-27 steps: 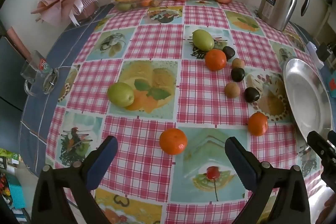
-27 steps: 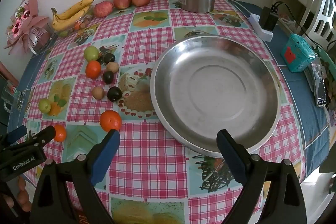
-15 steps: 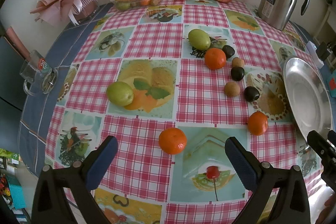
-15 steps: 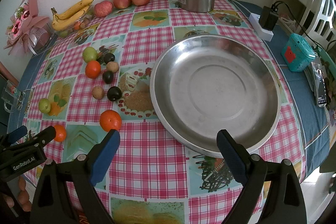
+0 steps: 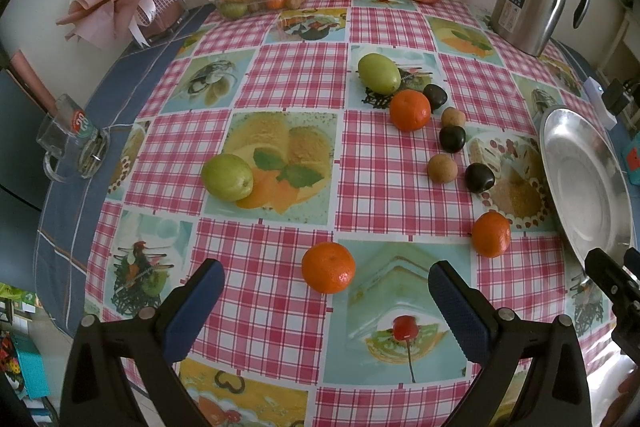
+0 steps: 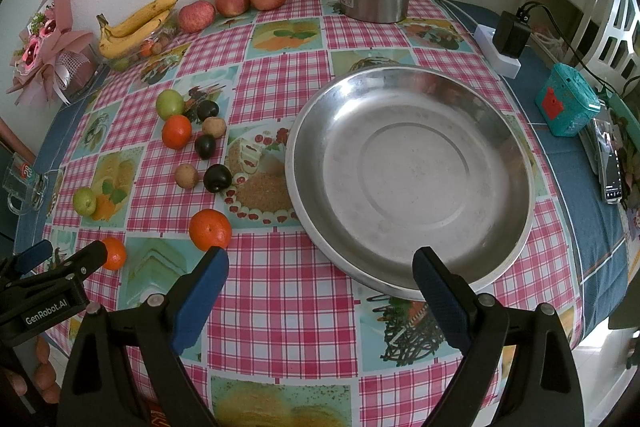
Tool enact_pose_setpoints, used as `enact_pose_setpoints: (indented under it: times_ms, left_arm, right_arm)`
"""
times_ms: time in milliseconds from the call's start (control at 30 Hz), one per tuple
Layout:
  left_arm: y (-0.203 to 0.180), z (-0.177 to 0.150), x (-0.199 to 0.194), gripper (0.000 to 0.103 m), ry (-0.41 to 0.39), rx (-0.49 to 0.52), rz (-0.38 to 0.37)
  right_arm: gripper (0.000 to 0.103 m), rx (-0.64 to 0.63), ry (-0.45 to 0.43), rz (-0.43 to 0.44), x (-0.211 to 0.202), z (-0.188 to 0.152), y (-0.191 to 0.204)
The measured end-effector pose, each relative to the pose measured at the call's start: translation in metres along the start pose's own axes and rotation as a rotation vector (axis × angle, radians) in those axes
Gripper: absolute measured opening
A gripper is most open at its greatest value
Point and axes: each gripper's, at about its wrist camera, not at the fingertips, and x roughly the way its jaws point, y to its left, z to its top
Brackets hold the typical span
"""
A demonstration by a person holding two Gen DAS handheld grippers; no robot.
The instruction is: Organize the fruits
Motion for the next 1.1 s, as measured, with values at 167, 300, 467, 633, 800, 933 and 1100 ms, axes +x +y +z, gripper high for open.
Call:
enact_pose_setpoints:
  times_ms: [167,300,467,633,800,933,1100]
  left_arm:
    - [0.0,0.0,0.0,0.103,0.001,-0.001,0.0]
    - [0.0,0.0,0.0,0.103,0.0,0.0,-0.001]
    - [0.0,-0.001,-0.001,0.103,-0.002,0.0,-0.003]
    - [0.001,-0.002,-0.001,0.103,-0.005,-0.002,-0.008]
    - [0.003,-0.001,0.002,0.103,0.011,-0.018,-0.026]
    - [0.005,0.001,0.0,0.103,0.006,-0.026,-0.073]
    - [0.009,0.001,0.001,0.103,-0.016,-0.014,-0.062]
  right_arm:
    - [0.094,0.0,0.001,0.0,0.0,0.0,0.0]
    - [0.093,-0.001,0.002,0.0,0.001,0.0,0.001]
    - [0.094,-0.005,0.006,-0.003,0.002,-0.003,0.002]
    - [0.094,-0.008,0.013,-0.005,0.003,0.0,0.002]
    - [0.094,-0.024,0.009,-0.007,0.003,0.002,0.005]
    - [0.094,-0.051,0.002,-0.007,0.003,0.004,0.012]
    - [0.093,-0.085,0.01,0.002,0.007,0.008,0.026]
